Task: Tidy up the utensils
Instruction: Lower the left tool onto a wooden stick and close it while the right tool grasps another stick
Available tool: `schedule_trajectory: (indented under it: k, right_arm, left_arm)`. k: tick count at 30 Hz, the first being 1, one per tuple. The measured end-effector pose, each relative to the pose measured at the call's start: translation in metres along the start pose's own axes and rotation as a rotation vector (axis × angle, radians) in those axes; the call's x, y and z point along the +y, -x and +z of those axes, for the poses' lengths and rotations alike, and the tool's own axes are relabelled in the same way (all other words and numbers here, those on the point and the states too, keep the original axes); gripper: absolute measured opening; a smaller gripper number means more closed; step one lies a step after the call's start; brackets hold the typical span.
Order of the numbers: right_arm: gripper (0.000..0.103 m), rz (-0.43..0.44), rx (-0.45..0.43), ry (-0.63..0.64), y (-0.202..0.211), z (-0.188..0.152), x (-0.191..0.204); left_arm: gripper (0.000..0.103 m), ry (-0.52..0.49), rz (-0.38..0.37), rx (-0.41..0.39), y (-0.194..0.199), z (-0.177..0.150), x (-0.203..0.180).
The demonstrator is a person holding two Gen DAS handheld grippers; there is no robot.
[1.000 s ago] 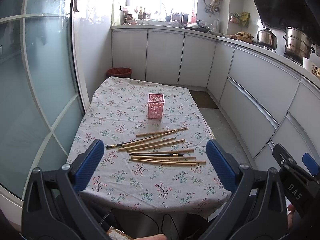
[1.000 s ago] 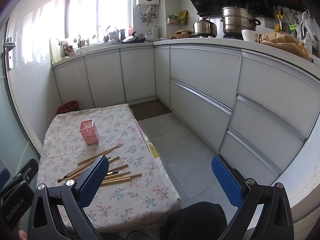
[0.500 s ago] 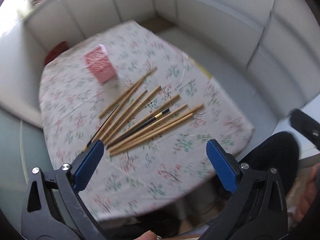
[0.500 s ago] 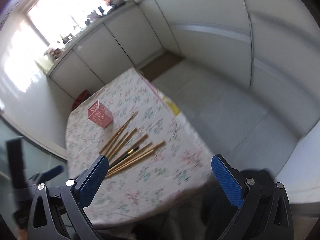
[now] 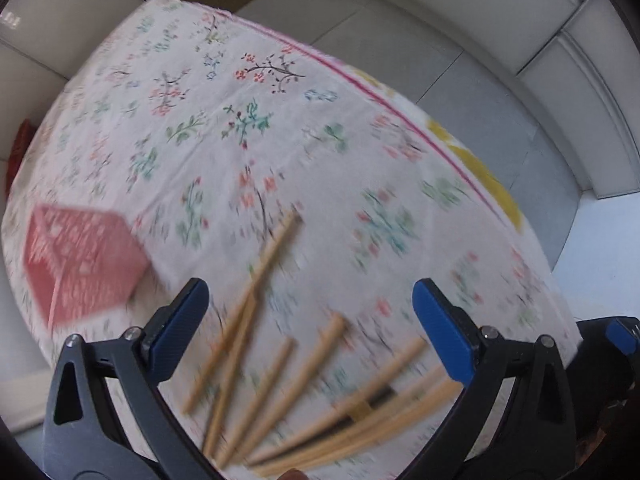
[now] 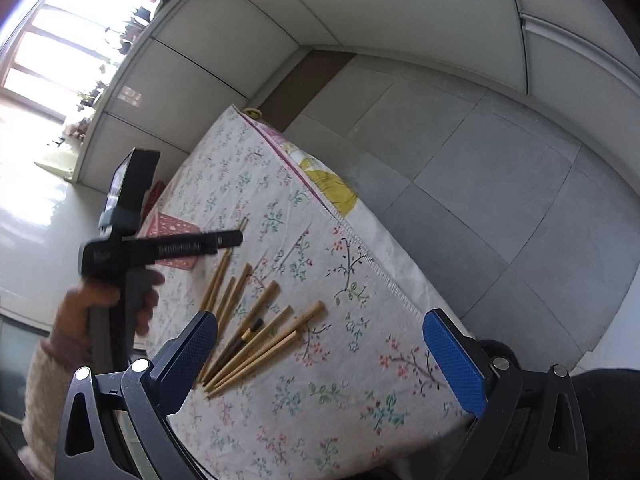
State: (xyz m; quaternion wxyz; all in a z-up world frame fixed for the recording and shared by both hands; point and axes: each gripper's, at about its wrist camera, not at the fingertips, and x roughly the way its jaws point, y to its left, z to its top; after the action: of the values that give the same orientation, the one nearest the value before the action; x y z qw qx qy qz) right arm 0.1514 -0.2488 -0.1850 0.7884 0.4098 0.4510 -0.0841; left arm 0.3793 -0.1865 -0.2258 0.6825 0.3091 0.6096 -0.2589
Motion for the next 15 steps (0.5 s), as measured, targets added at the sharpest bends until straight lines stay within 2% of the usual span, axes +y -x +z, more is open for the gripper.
schedule_trajectory:
  k: [5,7,9,13,15]
  right_arm:
    - [0.103,-0.029,0.009,0.019,-0.022,0.008,0.001]
    - [0.103,-0.032,0.024,0.023,-0.029,0.009,0.002]
    - [0.103,-0.041,0.03,0.025,-0.033,0.009,0.003]
    - [0.103,-0.054,0.044,0.036,-0.043,0.009,0.007]
    - [0.103,-0.059,0.053,0.039,-0.045,0.009,0.009]
  left_arm:
    - [0.094,-0.038,-0.059,0.026,-0.021,0.015,0.013]
    - [0.088,-0.046,-0.073,0.041,-0.028,0.017,0.016]
    - [0.074,-0.064,-0.069,0.059,-0.036,0.015,0.017]
    - [0.071,-0.044,-0.134,0.048,-0.038,0.009,0.026]
    - [0.072,-0.065,-0.124,0.042,-0.038,0.006,0.027]
